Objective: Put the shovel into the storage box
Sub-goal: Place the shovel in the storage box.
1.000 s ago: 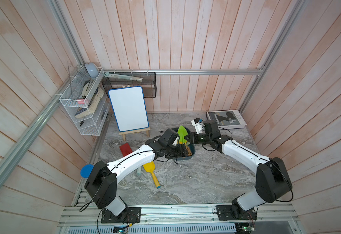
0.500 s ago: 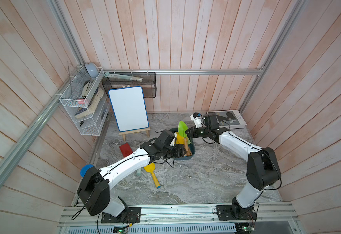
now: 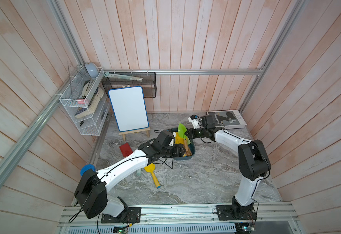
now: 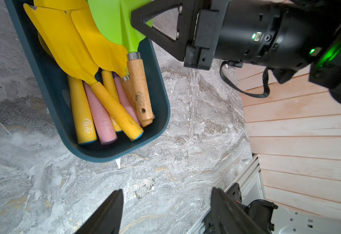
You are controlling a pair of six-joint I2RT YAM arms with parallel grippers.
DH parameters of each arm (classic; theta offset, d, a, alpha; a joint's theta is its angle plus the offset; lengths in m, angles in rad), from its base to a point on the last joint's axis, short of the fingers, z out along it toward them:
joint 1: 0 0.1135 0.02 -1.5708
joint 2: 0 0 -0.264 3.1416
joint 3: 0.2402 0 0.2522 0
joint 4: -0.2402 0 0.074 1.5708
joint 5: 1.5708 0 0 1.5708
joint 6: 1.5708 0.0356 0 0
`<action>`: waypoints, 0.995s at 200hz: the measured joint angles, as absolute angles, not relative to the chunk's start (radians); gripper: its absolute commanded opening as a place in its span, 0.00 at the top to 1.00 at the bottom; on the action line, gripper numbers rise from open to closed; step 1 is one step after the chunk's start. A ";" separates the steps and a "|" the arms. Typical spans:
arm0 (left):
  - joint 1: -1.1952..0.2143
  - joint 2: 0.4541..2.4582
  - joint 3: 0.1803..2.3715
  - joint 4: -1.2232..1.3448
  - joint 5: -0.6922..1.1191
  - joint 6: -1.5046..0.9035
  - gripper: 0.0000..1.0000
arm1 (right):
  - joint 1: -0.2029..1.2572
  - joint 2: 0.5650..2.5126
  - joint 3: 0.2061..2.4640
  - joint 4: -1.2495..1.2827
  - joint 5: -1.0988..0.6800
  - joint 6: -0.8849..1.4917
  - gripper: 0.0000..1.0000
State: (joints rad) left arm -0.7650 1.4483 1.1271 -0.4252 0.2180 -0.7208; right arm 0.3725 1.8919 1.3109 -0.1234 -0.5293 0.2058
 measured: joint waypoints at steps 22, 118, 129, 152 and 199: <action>-0.765 1.437 1.122 -0.425 0.207 -0.719 0.27 | 0.373 1.910 1.311 -0.107 -0.528 0.208 1.00; -0.765 1.427 1.114 -0.425 0.201 -0.707 0.27 | 0.393 1.965 1.312 -0.089 -0.511 0.207 1.00; -0.765 1.427 1.114 -0.425 0.201 -0.706 0.27 | 0.398 1.972 1.312 -0.089 -0.506 0.205 1.00; -0.765 1.427 1.114 -0.425 0.201 -0.706 0.27 | 0.405 1.979 1.312 -0.090 -0.499 0.205 1.00; -0.765 1.427 1.114 -0.425 0.201 -0.706 0.27 | 0.413 1.979 1.312 -0.091 -0.487 0.208 1.00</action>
